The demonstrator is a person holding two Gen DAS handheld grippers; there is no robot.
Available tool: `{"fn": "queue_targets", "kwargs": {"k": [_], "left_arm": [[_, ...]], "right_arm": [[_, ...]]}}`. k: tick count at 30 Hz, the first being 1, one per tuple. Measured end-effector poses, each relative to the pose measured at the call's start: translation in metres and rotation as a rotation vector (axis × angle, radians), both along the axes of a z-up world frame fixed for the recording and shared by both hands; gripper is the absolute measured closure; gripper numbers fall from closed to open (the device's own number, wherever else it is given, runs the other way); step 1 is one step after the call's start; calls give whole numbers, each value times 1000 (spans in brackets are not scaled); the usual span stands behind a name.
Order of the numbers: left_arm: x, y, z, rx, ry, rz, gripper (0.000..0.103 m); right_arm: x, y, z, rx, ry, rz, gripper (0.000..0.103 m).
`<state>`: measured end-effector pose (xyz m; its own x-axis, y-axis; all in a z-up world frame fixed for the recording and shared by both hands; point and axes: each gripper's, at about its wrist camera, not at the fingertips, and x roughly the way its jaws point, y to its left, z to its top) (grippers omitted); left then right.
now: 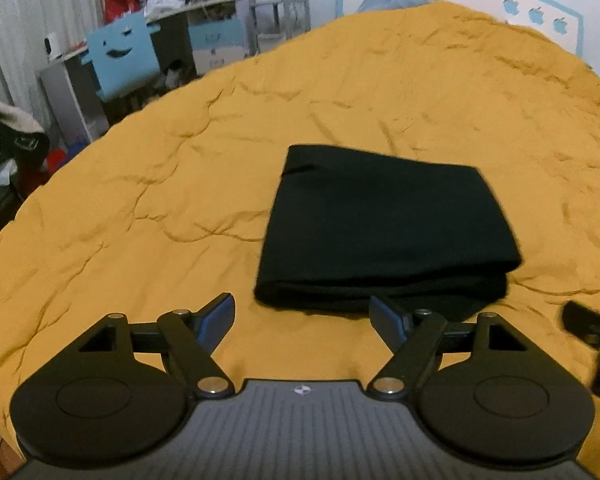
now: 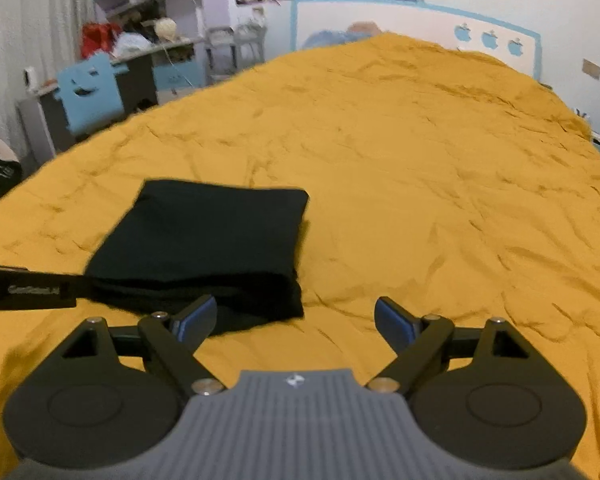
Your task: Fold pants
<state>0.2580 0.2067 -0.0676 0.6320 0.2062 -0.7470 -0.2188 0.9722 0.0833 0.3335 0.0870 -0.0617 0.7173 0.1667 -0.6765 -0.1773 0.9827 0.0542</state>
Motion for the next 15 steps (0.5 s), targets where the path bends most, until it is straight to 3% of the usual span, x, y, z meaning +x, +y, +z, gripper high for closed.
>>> {"fn": "queue_targets", "kwargs": {"k": [6,15], "left_arm": [[-19,-12,4,-43,-40,-20,12],[-18,-25,2,-37,-31,-47,12]], "right_arm": [[-3,3,2,-1,52,-46,21],[-12,10,11,0,24,-68,21]]}}
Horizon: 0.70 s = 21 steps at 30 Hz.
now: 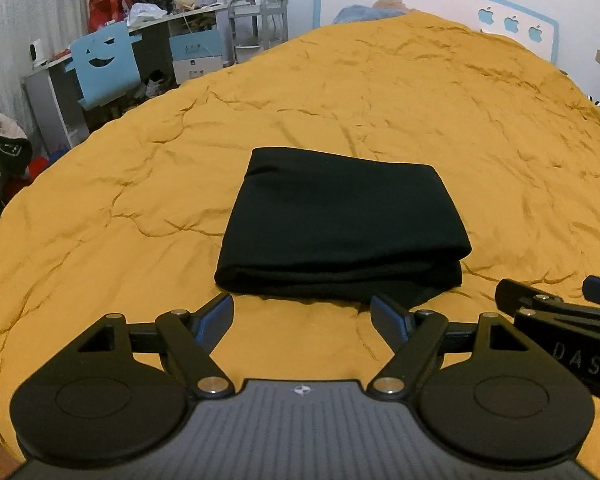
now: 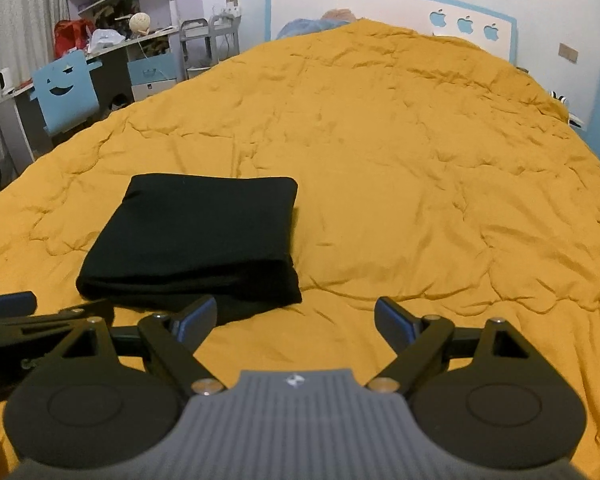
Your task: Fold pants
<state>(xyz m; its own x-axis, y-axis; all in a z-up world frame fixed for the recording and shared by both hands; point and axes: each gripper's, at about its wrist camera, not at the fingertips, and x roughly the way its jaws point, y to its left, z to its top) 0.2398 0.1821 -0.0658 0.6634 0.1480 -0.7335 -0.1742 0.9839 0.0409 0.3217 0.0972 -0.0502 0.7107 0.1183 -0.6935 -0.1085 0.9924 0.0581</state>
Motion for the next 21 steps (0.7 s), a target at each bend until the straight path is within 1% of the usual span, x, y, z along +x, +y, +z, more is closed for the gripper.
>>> {"fn": "queue_targets", "kwargs": {"k": [7,21], "left_arm": [[-2,-2,-1,4,1,-3,12],[0,-5,-1,14,-1,-6,12]], "right_arm": [[2,-4,-1,15,17,-11,21],[1,-5,0,12,21,-29,21]]}}
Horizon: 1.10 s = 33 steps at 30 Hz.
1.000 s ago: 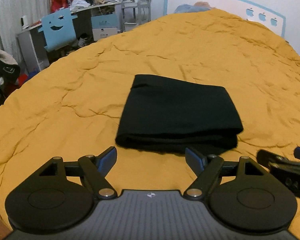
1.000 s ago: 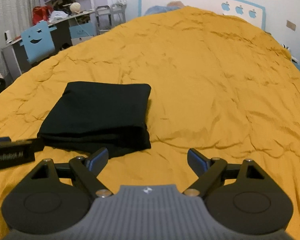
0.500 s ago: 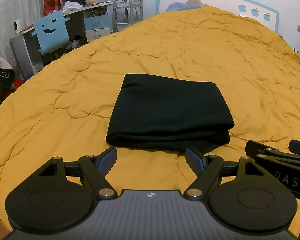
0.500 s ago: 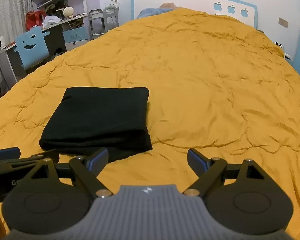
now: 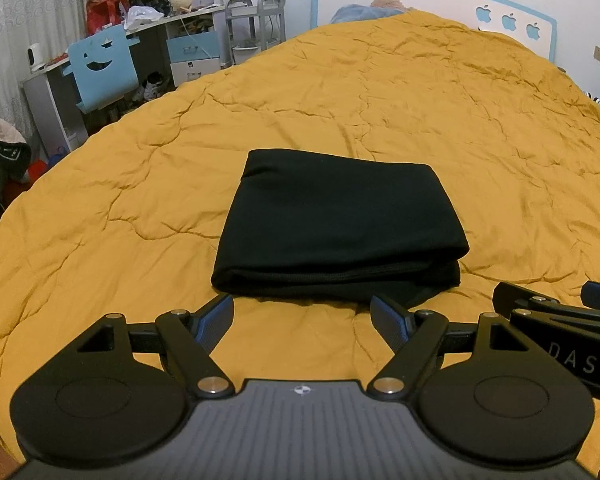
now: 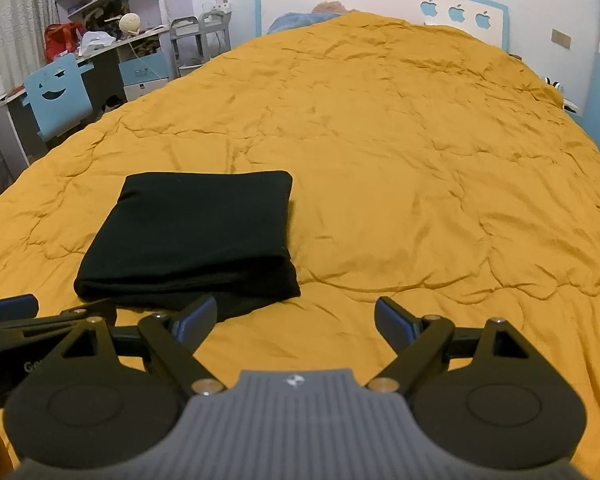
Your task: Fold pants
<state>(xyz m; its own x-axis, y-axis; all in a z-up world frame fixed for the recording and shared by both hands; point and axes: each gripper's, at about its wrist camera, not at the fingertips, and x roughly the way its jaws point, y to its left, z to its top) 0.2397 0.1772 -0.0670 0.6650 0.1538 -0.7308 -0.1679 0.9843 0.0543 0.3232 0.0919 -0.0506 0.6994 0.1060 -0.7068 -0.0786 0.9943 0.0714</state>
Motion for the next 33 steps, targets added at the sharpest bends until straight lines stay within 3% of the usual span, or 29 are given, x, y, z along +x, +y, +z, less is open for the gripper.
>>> {"fn": "queue_targets", "kwargs": {"k": [33], "left_arm": [[1,-1,-2,18,5,-12,13]], "right_arm": [[-1,-2,-3,16,21,-27,21]]}}
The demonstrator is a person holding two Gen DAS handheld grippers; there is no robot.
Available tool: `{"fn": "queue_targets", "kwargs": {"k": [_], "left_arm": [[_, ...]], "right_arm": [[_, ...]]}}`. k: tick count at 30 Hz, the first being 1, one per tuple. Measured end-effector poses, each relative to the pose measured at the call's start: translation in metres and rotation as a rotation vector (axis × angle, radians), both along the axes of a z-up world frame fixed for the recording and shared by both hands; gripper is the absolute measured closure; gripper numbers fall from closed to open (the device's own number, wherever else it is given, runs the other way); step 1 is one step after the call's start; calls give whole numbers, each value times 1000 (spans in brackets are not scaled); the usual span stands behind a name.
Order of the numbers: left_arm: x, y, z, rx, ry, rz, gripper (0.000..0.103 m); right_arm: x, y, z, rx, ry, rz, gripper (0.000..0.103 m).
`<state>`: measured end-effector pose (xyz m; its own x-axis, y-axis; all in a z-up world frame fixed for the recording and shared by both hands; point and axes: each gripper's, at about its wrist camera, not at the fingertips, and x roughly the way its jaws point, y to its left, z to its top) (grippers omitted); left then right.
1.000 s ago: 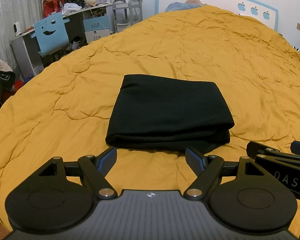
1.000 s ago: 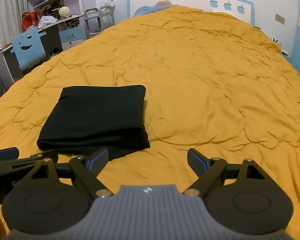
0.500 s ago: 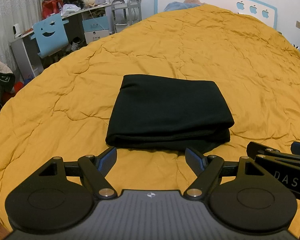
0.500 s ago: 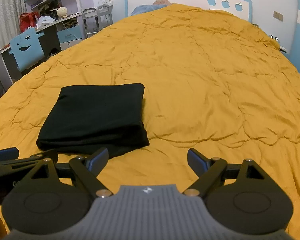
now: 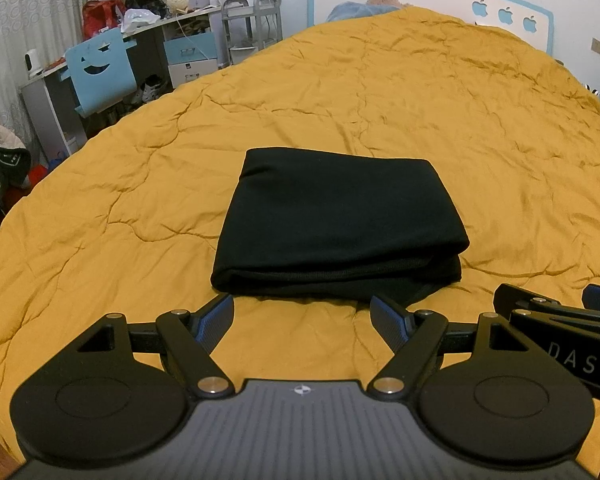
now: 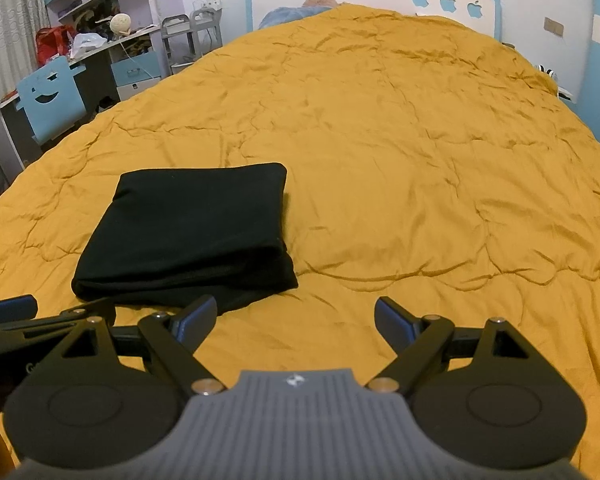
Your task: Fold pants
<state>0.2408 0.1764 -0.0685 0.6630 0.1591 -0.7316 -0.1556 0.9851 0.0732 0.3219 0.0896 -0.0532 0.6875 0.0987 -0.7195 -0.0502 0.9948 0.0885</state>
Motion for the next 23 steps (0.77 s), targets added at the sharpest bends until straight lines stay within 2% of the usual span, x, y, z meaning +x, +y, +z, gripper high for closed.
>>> {"fn": "queue_targets", "kwargs": {"k": [23], "left_arm": [[1,2,-2,4,-8,-11,15]], "right_arm": [[0,0,-1,1,6,-5,21]]}}
